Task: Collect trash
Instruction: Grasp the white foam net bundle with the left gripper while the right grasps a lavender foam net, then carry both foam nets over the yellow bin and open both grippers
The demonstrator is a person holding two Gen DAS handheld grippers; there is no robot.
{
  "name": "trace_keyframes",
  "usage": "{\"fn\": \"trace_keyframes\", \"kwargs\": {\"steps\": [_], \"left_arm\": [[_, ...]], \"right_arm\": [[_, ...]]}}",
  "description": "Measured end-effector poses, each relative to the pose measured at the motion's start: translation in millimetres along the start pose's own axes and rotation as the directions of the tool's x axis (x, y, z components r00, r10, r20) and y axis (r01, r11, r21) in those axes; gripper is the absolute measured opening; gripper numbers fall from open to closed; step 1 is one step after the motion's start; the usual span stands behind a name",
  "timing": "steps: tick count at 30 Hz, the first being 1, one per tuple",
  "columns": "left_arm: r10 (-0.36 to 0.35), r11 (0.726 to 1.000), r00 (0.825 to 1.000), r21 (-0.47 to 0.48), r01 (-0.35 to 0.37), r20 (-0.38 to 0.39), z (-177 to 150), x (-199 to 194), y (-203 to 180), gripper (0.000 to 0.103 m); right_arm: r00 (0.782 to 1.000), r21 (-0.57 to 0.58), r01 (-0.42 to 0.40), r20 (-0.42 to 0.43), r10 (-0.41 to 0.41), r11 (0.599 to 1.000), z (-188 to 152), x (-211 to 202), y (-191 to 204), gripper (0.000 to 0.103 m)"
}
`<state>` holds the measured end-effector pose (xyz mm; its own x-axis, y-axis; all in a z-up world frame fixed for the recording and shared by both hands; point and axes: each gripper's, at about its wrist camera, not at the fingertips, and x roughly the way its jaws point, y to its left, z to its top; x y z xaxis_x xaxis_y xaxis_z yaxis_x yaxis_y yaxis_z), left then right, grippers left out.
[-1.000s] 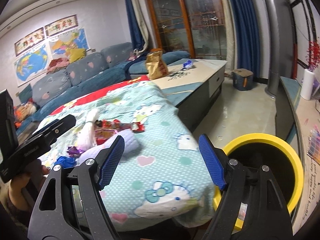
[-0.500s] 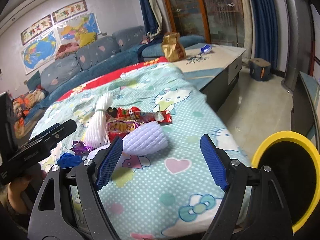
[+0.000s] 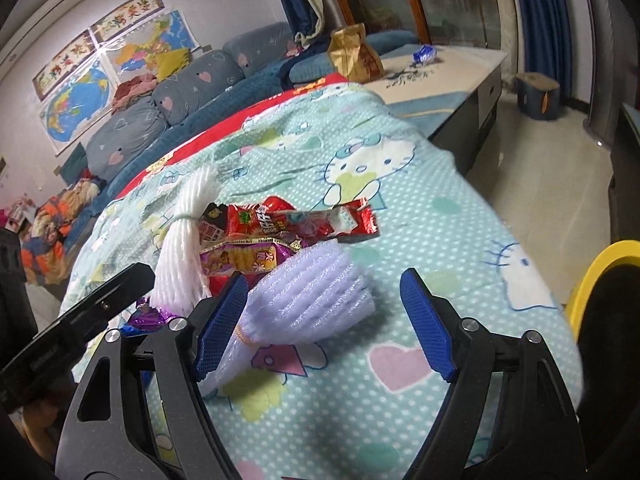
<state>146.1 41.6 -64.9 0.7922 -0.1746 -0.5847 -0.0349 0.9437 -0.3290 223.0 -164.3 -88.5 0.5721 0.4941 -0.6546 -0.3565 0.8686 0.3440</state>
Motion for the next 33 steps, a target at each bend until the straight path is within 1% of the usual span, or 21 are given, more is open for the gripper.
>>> {"fn": "trace_keyframes", "kwargs": {"steps": [2, 3, 5, 6, 7, 8, 9, 10, 11, 14, 22, 28, 33], "left_arm": [[0.003, 1.000, 1.000, 0.005, -0.003, -0.013, -2.1, 3.7, -1.9, 0.051], [0.006, 1.000, 1.000, 0.008, -0.006, -0.020, -3.5, 6.2, -3.1, 0.051], [0.018, 1.000, 0.999, 0.018, -0.018, -0.033, -5.3, 10.7, -5.4, 0.042], [0.022, 1.000, 0.999, 0.021, -0.022, -0.038, -5.9, 12.8, -5.6, 0.040], [0.027, 0.999, 0.999, 0.022, -0.026, -0.044, -6.8, 14.5, -5.8, 0.038], [0.029, 0.999, 0.998, 0.022, -0.028, -0.050, -8.0, 16.1, -6.1, 0.032], [0.030, 0.999, 0.998, 0.021, -0.029, -0.058, -9.6, 17.9, -6.4, 0.029], [0.033, 0.999, 0.998, 0.023, -0.031, -0.059, -10.5, 18.6, -6.7, 0.021], [0.038, 0.999, 0.998, 0.027, -0.036, -0.056, -11.7, 18.0, -7.8, 0.013], [0.036, 0.999, 0.999, 0.026, -0.035, -0.030, -11.5, 10.6, -8.9, 0.011], [0.005, 0.999, 0.997, 0.031, -0.007, 0.075, 1.7, -26.9, -12.0, 0.010], [-0.007, 0.999, 0.993, 0.041, 0.002, 0.114, 8.5, -45.7, -16.9, 0.010], [-0.019, 0.999, 0.991, 0.052, 0.013, 0.136, 11.9, -58.1, -22.2, 0.010]], "right_arm": [[1.000, 0.012, -0.022, -0.022, 0.022, 1.000, -2.0, 5.8, -1.8, 0.055], [0.999, 0.015, -0.029, -0.031, 0.029, 0.999, -3.6, 7.8, -1.7, 0.052], [0.999, 0.004, -0.033, -0.034, 0.033, 0.999, -6.5, 8.1, -0.4, 0.043], [0.999, -0.006, -0.032, -0.031, 0.031, 0.999, -7.7, 7.1, 0.8, 0.040], [0.999, -0.012, -0.031, -0.027, 0.031, 0.999, -8.6, 5.6, 1.4, 0.036], [0.999, -0.015, -0.032, -0.024, 0.032, 0.999, -9.6, 3.5, 1.7, 0.030], [0.999, -0.017, -0.031, -0.022, 0.030, 0.999, -10.5, 1.2, 1.6, 0.028], [0.999, -0.015, -0.033, -0.021, 0.033, 0.999, -10.4, 0.2, 1.2, 0.021], [0.998, -0.012, -0.050, -0.025, 0.049, 0.999, -11.2, -1.3, 0.9, 0.017], [0.998, -0.036, -0.054, -0.024, 0.053, 0.998, -14.3, -6.9, 4.5, 0.011], [0.996, -0.062, -0.087, -0.008, 0.086, 0.994, -16.4, -27.7, 7.9, 0.009], [0.993, -0.096, -0.110, 0.026, 0.112, 0.989, -12.9, -48.2, 14.4, 0.009], [0.991, -0.145, -0.101, 0.070, 0.112, 0.984, -7.4, -66.1, 21.6, 0.009]]}}
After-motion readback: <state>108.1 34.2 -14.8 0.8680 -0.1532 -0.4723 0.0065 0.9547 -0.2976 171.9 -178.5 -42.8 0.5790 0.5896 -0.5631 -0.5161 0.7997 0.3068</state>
